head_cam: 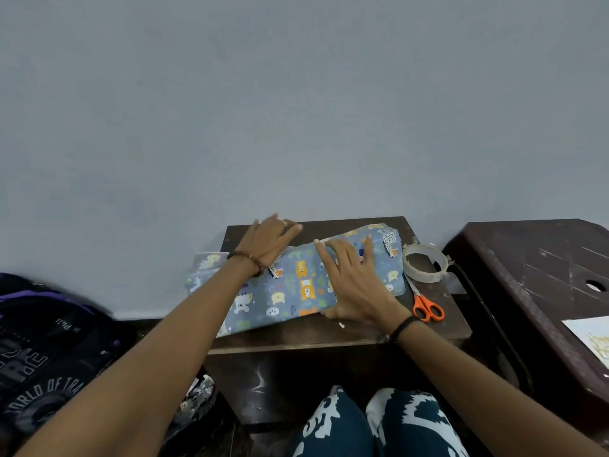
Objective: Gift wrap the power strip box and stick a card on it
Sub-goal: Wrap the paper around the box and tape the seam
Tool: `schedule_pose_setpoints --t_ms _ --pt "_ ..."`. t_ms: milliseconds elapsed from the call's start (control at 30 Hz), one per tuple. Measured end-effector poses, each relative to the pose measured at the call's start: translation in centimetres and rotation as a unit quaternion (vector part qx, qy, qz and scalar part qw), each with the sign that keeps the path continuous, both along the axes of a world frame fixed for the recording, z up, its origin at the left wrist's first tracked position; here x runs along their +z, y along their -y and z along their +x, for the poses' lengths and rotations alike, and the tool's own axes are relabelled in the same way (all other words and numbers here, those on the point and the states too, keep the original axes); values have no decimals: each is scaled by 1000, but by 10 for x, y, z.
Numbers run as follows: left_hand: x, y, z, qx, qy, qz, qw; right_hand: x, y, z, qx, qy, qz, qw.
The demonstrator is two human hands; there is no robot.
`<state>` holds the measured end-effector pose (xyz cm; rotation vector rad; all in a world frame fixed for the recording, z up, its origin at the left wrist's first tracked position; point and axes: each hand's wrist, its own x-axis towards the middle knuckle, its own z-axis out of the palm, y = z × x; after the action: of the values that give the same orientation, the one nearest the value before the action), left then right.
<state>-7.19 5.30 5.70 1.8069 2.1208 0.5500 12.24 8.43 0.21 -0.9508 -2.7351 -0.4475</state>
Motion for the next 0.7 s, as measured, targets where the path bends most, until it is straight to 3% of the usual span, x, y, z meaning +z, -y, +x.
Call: schedule_pose_setpoints --t_ms 100,167,233,400,700 --pt "18 -2 12 18 139 -184 973 -14 11 3 -10 -33 80 996" --pt "34 8 22 6 150 -247 958 -20 19 4 -27 -62 106 992" --pt "46 16 33 -36 114 -237 964 -26 26 2 -56 -87 107 989" --pt "32 19 26 -51 145 -151 976 -37 43 -8 -109 -175 36 978" --pt "23 15 44 -36 29 -40 998 -30 60 -7 -79 -387 -137 909"
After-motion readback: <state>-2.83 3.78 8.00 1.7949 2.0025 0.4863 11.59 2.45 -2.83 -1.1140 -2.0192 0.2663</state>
